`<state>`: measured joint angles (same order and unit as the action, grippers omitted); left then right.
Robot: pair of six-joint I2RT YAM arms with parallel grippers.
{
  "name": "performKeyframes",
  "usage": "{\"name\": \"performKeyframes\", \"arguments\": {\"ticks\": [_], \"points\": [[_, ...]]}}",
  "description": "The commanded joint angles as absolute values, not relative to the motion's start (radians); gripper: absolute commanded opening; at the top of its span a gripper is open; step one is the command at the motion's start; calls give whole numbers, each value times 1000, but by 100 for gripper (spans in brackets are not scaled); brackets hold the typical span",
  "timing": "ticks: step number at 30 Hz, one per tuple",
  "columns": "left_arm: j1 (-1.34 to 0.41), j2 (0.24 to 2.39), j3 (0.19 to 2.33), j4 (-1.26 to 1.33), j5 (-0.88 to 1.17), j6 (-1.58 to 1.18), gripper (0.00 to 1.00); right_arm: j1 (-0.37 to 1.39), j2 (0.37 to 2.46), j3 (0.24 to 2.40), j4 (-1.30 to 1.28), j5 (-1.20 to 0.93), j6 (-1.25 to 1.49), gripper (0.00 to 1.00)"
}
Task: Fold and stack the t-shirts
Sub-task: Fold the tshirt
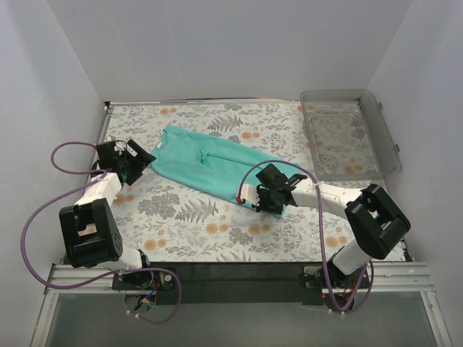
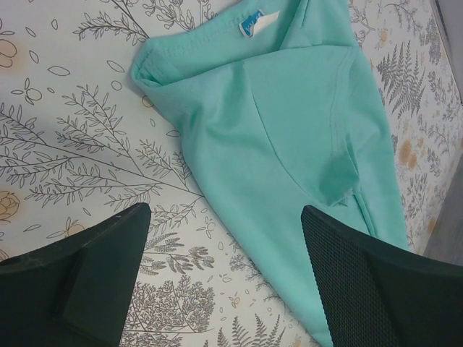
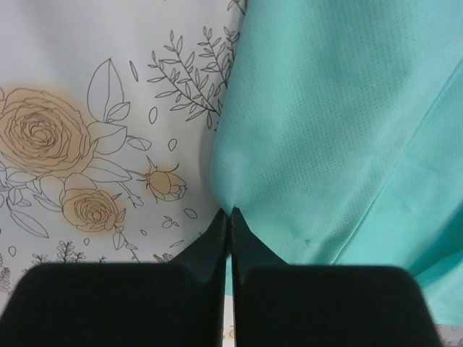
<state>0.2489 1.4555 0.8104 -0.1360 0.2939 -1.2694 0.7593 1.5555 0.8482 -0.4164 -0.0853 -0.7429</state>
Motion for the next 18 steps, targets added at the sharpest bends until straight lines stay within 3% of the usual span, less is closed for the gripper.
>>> {"name": "performKeyframes", "arguments": {"ticks": [1, 12, 13, 14, 18], "points": [[256, 1430, 810, -146, 268, -1272, 79, 785, 1580, 842, -452, -104, -727, 1], [268, 1381, 759, -158, 255, -1255, 79, 1075, 1699, 985, -583, -337, -697, 1], [271, 1390, 756, -156, 253, -1255, 79, 1089, 1738, 1009, -591, -347, -695, 4], [272, 1397, 758, -155, 259, -1255, 79, 1097, 1753, 1067, -612, -368, -692, 25], [273, 1453, 790, -143, 296, -1252, 79, 1078, 1755, 1167, -660, -351, -718, 43]]}}
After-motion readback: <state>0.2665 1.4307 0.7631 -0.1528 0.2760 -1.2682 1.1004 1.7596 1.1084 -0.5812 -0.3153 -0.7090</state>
